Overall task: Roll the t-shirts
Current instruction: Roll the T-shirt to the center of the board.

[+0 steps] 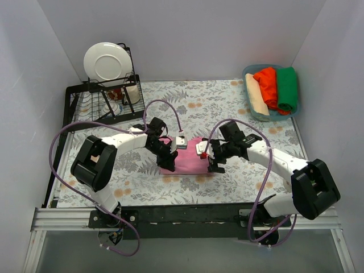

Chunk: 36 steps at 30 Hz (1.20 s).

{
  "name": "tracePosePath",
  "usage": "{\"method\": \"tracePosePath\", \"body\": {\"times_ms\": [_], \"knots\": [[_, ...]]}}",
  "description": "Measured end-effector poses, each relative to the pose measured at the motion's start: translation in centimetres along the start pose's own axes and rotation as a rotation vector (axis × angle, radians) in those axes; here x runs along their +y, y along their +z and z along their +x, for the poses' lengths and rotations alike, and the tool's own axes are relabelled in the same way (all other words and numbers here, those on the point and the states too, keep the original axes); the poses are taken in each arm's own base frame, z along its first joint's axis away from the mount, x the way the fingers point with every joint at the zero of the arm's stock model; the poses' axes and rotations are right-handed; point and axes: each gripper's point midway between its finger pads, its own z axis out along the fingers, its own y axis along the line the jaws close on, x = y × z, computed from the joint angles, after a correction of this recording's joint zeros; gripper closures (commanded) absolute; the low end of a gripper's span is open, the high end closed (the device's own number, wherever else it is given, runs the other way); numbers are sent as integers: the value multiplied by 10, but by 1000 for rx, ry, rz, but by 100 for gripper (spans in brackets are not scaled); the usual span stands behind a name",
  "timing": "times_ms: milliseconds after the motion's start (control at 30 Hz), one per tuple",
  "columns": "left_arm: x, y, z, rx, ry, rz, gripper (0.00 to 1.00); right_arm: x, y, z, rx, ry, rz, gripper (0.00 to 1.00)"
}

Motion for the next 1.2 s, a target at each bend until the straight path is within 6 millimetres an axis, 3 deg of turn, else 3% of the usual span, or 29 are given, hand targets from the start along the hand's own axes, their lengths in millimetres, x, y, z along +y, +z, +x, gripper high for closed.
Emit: {"method": "tracePosePath", "body": {"times_ms": [267, 367, 467, 500, 567, 700, 733, 833, 867, 967, 1200], "knots": [[-14, -2, -2, -41, -108, 75, 91, 29, 25, 3, 11, -84, -67, 2], [-14, -4, -2, -52, -138, 86, 91, 33, 29, 3, 8, -99, -72, 10], [-14, -7, -4, -71, -169, 98, 91, 33, 35, 8, 19, -108, -60, 49], [-14, -8, -4, -77, -176, 102, 91, 32, 38, 11, 26, -110, -55, 79], [-16, -10, -6, -86, -187, 111, 91, 31, 44, 16, 40, -97, -51, 98], [-19, -14, -5, -84, -215, 126, 86, 22, 51, 13, 53, -47, -70, 99], [-20, -16, -5, -82, -224, 127, 75, 20, 51, 13, 57, -34, -82, 99], [-16, -23, -9, -90, -248, 116, 64, 19, 48, 10, 53, 0, -142, 99], [-14, -25, -11, -96, -255, 110, 55, 20, 45, 10, 56, 20, -171, 99], [-11, -34, -20, -106, -281, 79, 42, 25, 36, 11, 72, 96, -279, 99], [9, -69, -54, -136, -183, -113, 31, 15, 25, 4, 61, 300, -493, 99]]}}
